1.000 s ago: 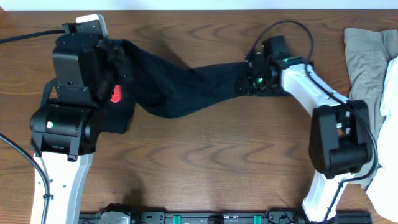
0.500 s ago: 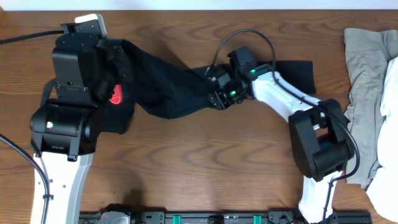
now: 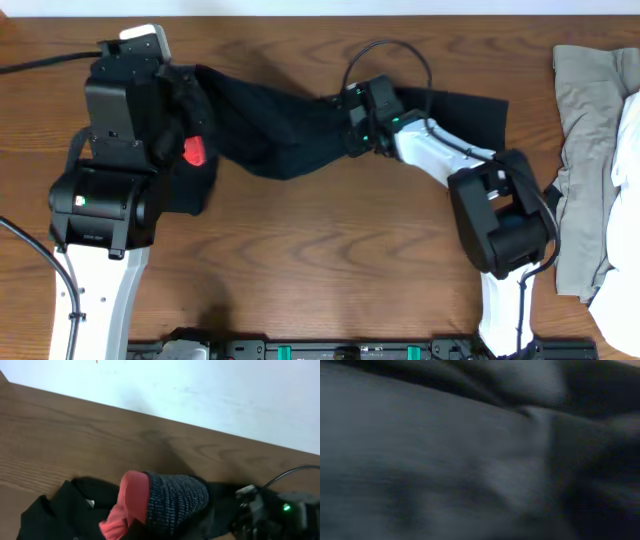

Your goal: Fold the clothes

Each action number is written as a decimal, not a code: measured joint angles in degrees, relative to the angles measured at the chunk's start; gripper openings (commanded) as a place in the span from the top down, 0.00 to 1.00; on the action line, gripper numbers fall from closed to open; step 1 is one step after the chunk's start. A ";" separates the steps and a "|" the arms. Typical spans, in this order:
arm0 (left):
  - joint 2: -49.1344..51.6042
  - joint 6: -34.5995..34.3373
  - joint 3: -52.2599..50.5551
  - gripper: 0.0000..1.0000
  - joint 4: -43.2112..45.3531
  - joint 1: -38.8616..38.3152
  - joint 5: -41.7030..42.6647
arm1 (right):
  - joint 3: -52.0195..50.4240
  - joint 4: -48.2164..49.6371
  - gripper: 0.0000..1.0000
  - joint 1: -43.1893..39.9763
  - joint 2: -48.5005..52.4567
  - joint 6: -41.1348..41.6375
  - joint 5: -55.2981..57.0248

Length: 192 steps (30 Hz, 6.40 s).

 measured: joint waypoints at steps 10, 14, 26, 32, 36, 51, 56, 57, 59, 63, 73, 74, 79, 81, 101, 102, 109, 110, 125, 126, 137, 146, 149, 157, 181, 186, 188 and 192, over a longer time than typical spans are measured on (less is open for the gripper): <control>-0.02 0.00 0.00 0.94 -0.55 0.00 0.00 | 0.87 -3.34 0.66 -4.22 -0.02 1.55 -1.27; -0.02 0.00 0.00 0.94 -0.96 0.00 0.00 | 1.64 -8.74 0.91 -4.44 0.00 1.68 -0.70; -1.25 0.07 0.00 0.94 -0.59 0.00 -1.84 | 0.81 -38.51 0.97 -4.39 -3.76 -4.22 -5.27; -2.43 0.35 0.00 0.94 -0.55 0.00 -3.43 | -0.96 -42.36 0.87 -4.02 -14.80 -8.22 -4.72; -2.51 0.52 0.00 0.94 -0.55 0.00 -3.67 | -0.52 -41.38 0.81 -4.46 -25.75 -8.46 -2.43; -2.51 1.16 0.00 0.94 -0.61 0.00 -7.76 | 0.00 -41.55 0.20 -11.30 -17.11 -0.33 2.47; -2.54 1.16 0.00 0.94 -1.40 0.00 -7.76 | 0.00 -37.35 0.21 -11.56 -9.18 2.49 3.34; -2.54 1.16 0.00 0.94 -1.49 0.00 -7.76 | -0.02 -36.83 0.25 -11.56 -7.54 3.10 3.41; -2.51 1.16 0.00 0.94 -1.51 0.00 -7.76 | -0.11 -36.44 0.33 -11.56 -5.79 3.85 3.50; -2.54 1.16 0.00 0.94 -1.73 0.00 -7.78 | 0.02 -35.36 0.66 -11.56 -5.14 5.29 4.17; -2.54 1.18 0.00 0.94 -1.95 0.00 -7.96 | 0.00 -34.40 0.99 -11.89 -4.83 7.04 6.49; -2.54 1.18 0.00 0.94 -1.99 0.00 -7.96 | 0.00 -34.75 0.99 -12.15 -4.90 7.04 6.69; -2.54 1.18 0.00 0.94 -2.05 0.00 -7.96 | -0.11 -36.30 0.51 -13.77 -7.72 7.23 7.52; -2.54 1.18 0.00 0.94 -2.05 0.00 -7.98 | -0.13 -36.30 0.39 -13.94 -10.40 7.02 7.78; -2.54 1.60 0.00 0.94 -3.41 0.00 -8.15 | -0.11 -30.95 0.33 -34.97 -8.68 8.00 6.36; -2.54 1.60 0.00 0.94 -3.41 0.00 -8.15 | -0.11 -30.53 0.33 -35.98 -8.55 7.98 5.38; -2.54 1.60 0.00 0.94 -3.39 0.00 -8.17 | 0.26 -29.38 0.46 -38.10 -4.59 7.72 -1.68; -2.54 1.60 0.00 0.94 -3.37 0.00 -8.15 | 0.35 -28.74 0.53 -38.10 -4.59 7.54 -2.78; -2.54 1.62 0.00 0.94 -3.41 0.00 -8.15 | -0.42 -27.89 0.99 -38.27 -7.32 7.67 -8.87; -2.54 1.62 0.00 0.93 -3.41 0.00 -8.15 | -0.59 -27.58 0.99 -38.29 -9.53 7.67 -8.96; -2.54 1.75 0.00 0.93 -2.51 0.00 -8.15 | 0.22 -10.34 0.94 -37.97 -30.29 8.35 -13.29; -2.47 1.75 0.00 0.94 -1.42 0.00 -8.15 | 0.07 7.63 0.94 -35.82 -20.90 10.86 -14.27; -2.05 1.75 0.00 0.94 -1.38 0.00 -7.78 | 0.02 5.60 0.95 -35.82 -19.28 12.46 -18.29; -0.11 1.75 0.00 0.94 -1.36 0.00 -7.28 | -0.09 -17.35 0.86 -27.65 -18.08 6.51 -26.29; -0.59 1.75 0.00 0.94 -0.61 0.00 -7.26 | -0.76 -16.98 0.87 10.49 -4.37 -1.97 -9.62; -0.96 1.75 0.00 0.93 -0.61 0.00 -6.91 | -0.76 -13.55 0.84 9.33 -4.17 0.46 -0.22; -1.01 1.75 0.00 0.94 -0.61 0.00 -6.58 | -0.74 -13.40 0.84 8.09 -3.63 0.87 2.43; -1.20 1.75 0.00 0.93 -0.66 0.00 -6.16 | 0.09 -15.15 0.90 5.09 -2.58 1.53 3.63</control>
